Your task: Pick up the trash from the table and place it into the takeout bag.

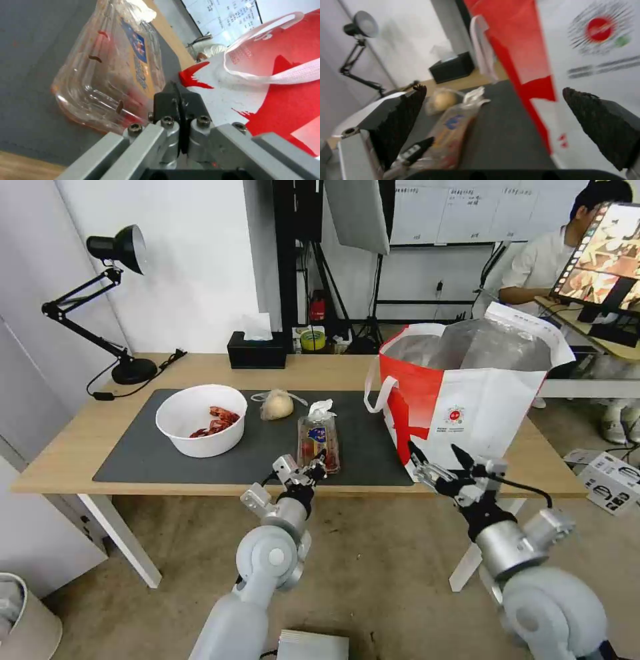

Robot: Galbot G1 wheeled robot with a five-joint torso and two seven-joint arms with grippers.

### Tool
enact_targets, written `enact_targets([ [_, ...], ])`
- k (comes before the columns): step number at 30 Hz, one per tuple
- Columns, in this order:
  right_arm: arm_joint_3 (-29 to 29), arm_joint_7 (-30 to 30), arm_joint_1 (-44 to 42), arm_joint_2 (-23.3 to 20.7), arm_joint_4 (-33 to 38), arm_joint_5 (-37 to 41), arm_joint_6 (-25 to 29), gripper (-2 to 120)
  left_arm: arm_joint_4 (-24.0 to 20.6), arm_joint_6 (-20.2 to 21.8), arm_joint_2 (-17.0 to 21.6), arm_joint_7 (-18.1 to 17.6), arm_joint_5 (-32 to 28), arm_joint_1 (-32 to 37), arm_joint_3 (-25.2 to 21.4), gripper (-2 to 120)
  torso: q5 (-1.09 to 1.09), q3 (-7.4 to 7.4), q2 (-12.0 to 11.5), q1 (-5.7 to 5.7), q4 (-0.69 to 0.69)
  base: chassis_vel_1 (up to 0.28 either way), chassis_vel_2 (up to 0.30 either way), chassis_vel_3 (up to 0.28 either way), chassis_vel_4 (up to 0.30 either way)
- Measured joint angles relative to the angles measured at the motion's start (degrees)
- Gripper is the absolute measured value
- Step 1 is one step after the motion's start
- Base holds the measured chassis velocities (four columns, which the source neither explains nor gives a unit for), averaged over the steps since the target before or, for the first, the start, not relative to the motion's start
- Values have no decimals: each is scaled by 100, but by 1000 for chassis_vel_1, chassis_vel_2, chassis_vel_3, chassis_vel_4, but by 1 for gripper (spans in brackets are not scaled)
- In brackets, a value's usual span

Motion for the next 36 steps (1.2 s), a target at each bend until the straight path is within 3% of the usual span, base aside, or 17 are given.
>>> enact_targets([
  [8, -519, 304, 556, -357, -442, 889, 0, 100, 91, -56, -9, 5, 84, 8, -26, 0, 0, 0, 0, 0, 0, 0, 0, 0, 0],
  [22, -1499, 814, 1874, -753, -1331, 1796, -78, 100, 171, -99, -3, 9, 131, -6, -100, 0, 0, 0, 0, 1, 0, 0, 0, 0, 0],
  [36, -2103, 1045, 2825, -637, -2110, 2345, -206, 100, 180, -100, 35, 11, 136, 1, -140, 0, 0, 0, 0, 0, 0, 0, 0, 0, 0],
])
